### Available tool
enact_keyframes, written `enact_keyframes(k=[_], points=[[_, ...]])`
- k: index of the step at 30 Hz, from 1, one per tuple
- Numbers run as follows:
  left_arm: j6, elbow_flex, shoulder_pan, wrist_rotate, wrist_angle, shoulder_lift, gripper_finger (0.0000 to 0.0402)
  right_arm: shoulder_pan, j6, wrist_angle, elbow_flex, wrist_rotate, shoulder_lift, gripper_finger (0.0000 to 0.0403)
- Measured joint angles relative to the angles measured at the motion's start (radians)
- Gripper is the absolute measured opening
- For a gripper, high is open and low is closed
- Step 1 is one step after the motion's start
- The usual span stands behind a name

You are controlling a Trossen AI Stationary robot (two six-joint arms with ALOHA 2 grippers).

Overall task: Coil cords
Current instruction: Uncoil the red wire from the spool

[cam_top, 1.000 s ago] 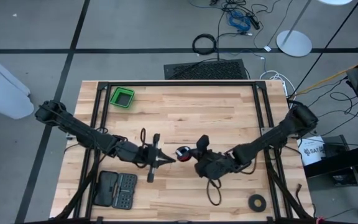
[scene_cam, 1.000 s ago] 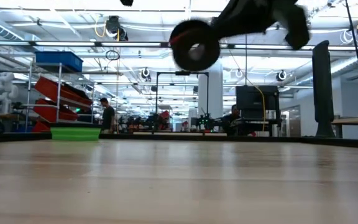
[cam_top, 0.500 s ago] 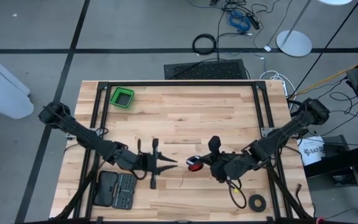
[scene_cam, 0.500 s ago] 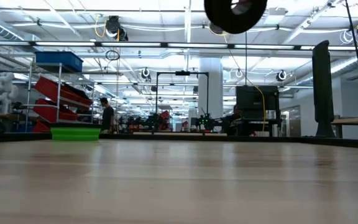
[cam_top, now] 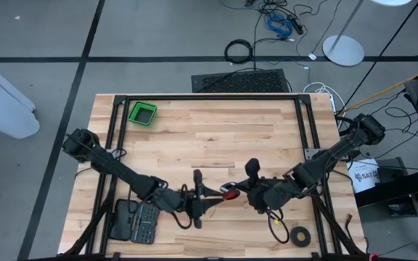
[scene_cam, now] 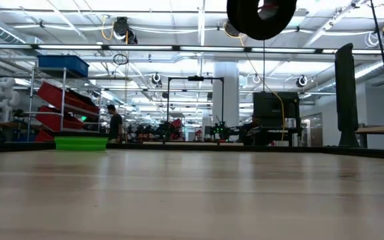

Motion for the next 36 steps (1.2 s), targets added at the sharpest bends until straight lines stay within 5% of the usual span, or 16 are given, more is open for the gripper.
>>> enact_keyframes(k=[11,36], points=[[-0.18,0.0,0.018,-0.094,-0.176,0.002,0.0089,0.006,-0.001,-0.002,0.0,0.005,0.0,0.0],[-0.185,0.0,0.021,-0.116,-0.189,0.002,0.0089,0.005,-0.023,0.105,0.0,0.002,0.0,0.0]])
